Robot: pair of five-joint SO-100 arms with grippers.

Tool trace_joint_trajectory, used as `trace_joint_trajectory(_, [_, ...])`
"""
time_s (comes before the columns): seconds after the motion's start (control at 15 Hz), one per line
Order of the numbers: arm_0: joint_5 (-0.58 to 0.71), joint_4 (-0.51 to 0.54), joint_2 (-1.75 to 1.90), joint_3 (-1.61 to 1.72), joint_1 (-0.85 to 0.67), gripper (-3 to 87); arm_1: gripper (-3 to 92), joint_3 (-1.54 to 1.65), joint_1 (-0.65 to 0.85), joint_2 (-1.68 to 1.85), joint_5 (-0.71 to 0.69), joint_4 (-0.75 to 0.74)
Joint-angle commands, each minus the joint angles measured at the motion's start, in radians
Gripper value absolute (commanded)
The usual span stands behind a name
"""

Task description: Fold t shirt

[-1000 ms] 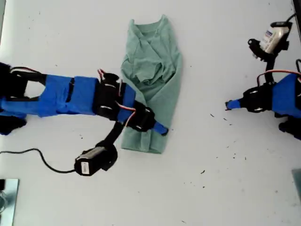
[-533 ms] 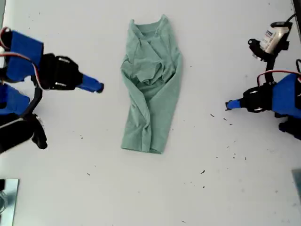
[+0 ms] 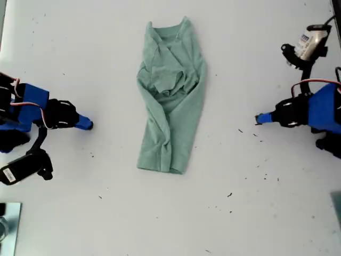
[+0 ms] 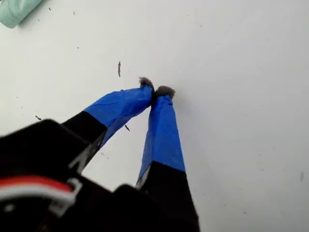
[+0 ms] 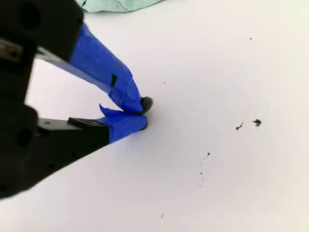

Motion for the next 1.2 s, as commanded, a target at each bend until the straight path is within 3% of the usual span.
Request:
trace_joint_trajectory(0.0, [-0.017,0.052,-0.074,-0.126,0.008,-0.3,2.4,0.011,-0.021,0.011,0.032,0.009])
trace_joint_trajectory(0.07, [-0.028,0.155,-0.206,-0.350,0.044,-0.3,2.4,-0.095,-0.075,-0.049,0.081,-0.015])
trace_joint_trajectory(0.2, [-0.021,0.402,-0.515,-0.873,0.089,-0.3,2.4,-0.588,-0.089,-0.523,0.124,0.031])
trace_joint_trajectory(0.33, [0.066,0.445,-0.707,-1.200,0.110,3.2,0.7,-1.140,-0.179,-1.039,0.170,0.129])
trace_joint_trajectory(0.4, [0.095,0.503,-0.822,-1.373,0.129,25.7,10.8,-1.404,-0.219,-1.266,0.167,0.167])
trace_joint_trajectory(0.53, [0.140,0.643,-1.058,-1.684,0.163,32.2,31.6,-1.936,-0.273,-1.690,0.129,0.324])
trace_joint_trajectory(0.6, [0.150,0.670,-1.137,-1.766,0.175,33.4,33.7,-2.103,-0.290,-1.833,0.118,0.373])
trace_joint_trajectory(0.8, [0.149,0.640,-1.264,-1.752,0.179,35.3,33.6,-2.138,-0.305,-1.993,0.190,0.376])
trace_joint_trajectory(1.13, [0.132,0.457,-1.588,-1.761,0.173,32.2,32.9,-2.154,-0.316,-2.293,0.225,0.163])
